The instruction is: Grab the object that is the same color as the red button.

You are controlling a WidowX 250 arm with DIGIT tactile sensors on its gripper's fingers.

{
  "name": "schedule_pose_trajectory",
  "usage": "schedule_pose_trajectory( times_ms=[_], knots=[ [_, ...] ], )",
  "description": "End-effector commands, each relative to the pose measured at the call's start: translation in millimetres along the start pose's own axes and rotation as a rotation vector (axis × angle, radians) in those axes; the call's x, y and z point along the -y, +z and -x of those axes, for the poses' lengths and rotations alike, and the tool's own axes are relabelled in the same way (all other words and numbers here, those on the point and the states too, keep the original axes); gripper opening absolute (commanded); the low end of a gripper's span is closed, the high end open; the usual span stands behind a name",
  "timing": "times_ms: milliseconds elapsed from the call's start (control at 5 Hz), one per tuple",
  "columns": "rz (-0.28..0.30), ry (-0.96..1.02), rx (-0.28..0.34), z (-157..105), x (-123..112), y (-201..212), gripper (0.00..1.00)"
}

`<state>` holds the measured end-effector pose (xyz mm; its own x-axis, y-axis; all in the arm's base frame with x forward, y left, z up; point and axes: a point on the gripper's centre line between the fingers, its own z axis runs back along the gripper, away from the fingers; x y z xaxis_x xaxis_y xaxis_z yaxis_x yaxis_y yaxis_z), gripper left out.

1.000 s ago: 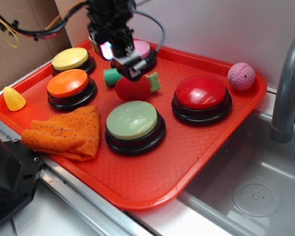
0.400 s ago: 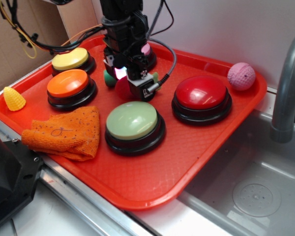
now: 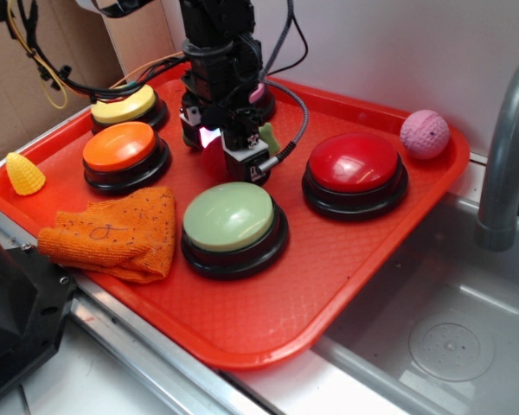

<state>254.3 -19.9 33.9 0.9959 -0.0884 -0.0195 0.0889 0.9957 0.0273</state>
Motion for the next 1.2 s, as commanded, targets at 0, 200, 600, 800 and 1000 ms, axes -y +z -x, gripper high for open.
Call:
schedule_pose_trajectory(
  times_ms=[0,200,600,800,1000],
  knots=[
    [-0.010,0.032,0.050,-9,-1,13,0.00],
    [-0.014,0.034,0.062,-8,-3,25,0.00],
    [0.002,0.041,0.095,15,-17,82,0.00],
    [0.025,0.111,0.107,37,-23,98,0.00],
    [0.036,0.180,0.086,72,-29,117,0.00]
  ],
)
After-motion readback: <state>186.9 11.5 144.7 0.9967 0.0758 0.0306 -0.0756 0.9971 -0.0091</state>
